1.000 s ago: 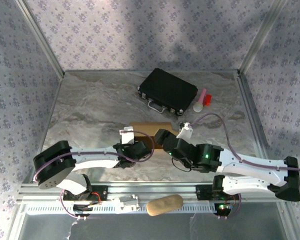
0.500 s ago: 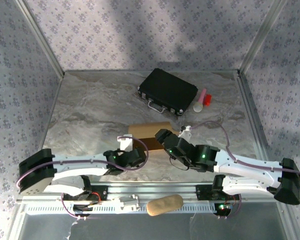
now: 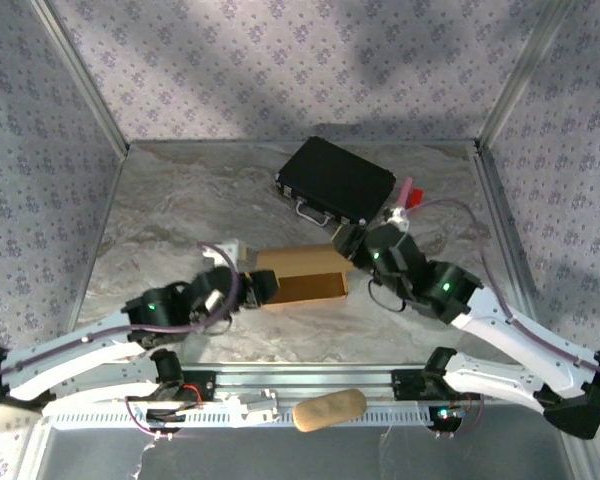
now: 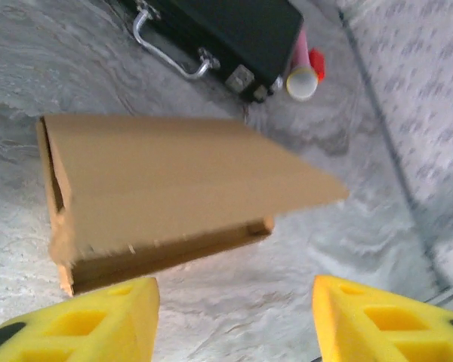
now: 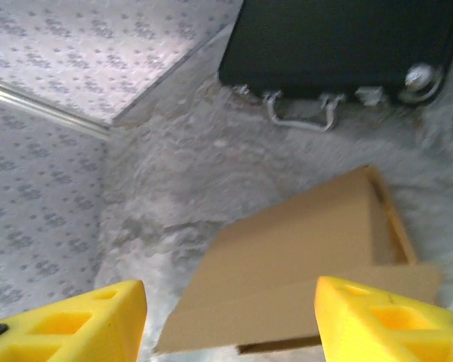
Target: Fold the paper box
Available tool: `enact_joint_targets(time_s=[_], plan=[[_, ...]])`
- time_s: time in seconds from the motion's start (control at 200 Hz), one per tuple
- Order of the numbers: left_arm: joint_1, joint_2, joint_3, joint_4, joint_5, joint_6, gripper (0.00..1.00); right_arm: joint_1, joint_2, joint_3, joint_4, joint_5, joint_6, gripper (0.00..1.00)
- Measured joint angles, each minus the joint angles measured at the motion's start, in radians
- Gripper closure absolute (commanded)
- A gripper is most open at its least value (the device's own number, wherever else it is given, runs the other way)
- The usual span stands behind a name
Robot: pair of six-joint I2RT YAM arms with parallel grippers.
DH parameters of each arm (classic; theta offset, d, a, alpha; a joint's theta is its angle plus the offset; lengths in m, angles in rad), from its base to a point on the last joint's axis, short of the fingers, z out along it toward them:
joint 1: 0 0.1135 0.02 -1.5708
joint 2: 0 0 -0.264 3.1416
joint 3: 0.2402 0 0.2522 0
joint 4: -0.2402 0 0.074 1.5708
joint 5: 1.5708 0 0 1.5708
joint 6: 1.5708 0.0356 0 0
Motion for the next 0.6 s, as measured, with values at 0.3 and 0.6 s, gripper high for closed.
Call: enact_joint_targets(time_s=[0.3,0.6], plan=[[0.603,0.211,-0.049,0.085,0.533,0.07,0.43,-0.348,0.23,0.031,-0.089,-0.342,-0.217,0.41],[0.605,0.38,-0.089,0.207,0.69,0.077,0.5,-0.324,0.33,-0.017,-0.047,-0.466,-0.258,0.45]])
